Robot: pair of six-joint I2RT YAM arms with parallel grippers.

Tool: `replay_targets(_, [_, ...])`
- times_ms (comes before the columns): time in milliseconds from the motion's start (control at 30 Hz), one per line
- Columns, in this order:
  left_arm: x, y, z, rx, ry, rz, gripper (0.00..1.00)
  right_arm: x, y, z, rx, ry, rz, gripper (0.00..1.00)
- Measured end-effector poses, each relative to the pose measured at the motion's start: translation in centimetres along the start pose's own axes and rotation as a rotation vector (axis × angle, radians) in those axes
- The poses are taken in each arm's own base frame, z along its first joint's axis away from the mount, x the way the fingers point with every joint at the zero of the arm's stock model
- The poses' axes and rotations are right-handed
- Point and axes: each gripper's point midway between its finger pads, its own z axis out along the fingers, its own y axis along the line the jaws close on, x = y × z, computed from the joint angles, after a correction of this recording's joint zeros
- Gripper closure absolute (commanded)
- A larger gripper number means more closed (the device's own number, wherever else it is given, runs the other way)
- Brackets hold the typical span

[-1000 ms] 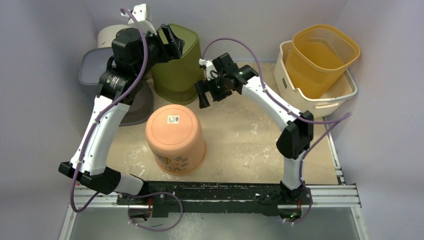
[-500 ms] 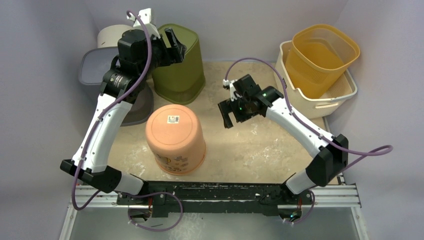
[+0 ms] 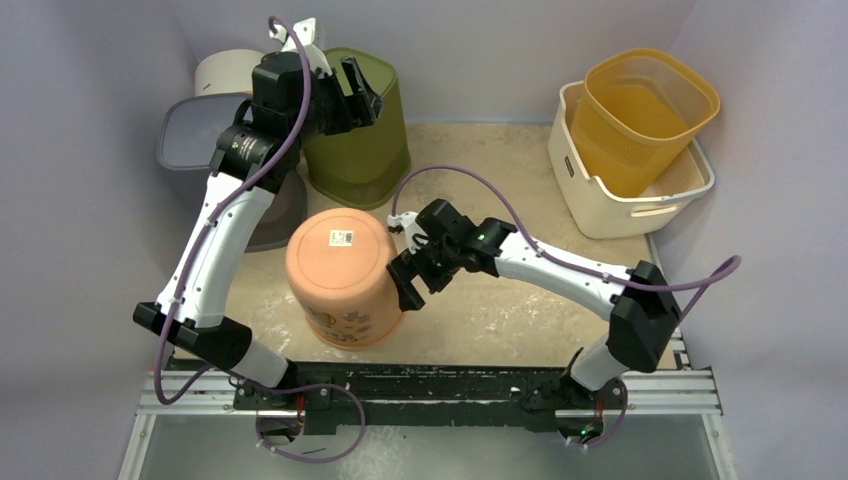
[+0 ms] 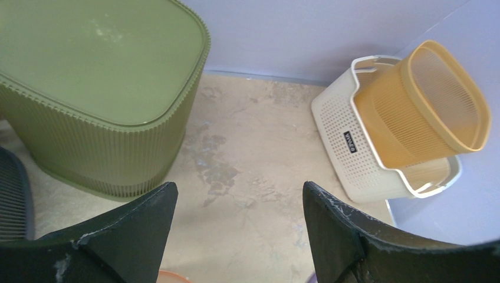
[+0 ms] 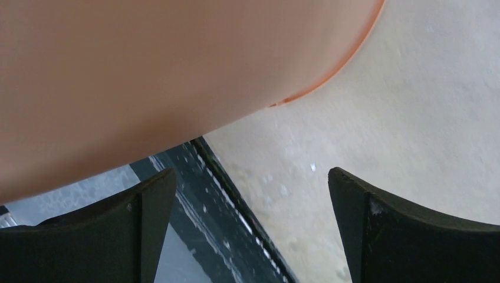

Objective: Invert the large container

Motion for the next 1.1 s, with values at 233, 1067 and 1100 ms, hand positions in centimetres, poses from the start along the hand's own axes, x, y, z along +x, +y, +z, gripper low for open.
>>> replay_targets(233, [-0.5,-1.9,-0.8,0.086,0.013,-0.033,0.25,-3.9,2.7,5.4,-0.103,-0.035,-0.007,0.0])
replay_targets(1067, [1.6,-2.9,-4.5,0.195,0.06,-0.031,0.25,-8.1,14.8,16.4,-0.173,-0.061,-0.1,0.0])
replay_targets(1100, [1.7,-2.9,-4.5,0.195,0.063,-0.031,0.25,-8.7,13.9,15.8,-0.154,-0.077,-0.08,0.0])
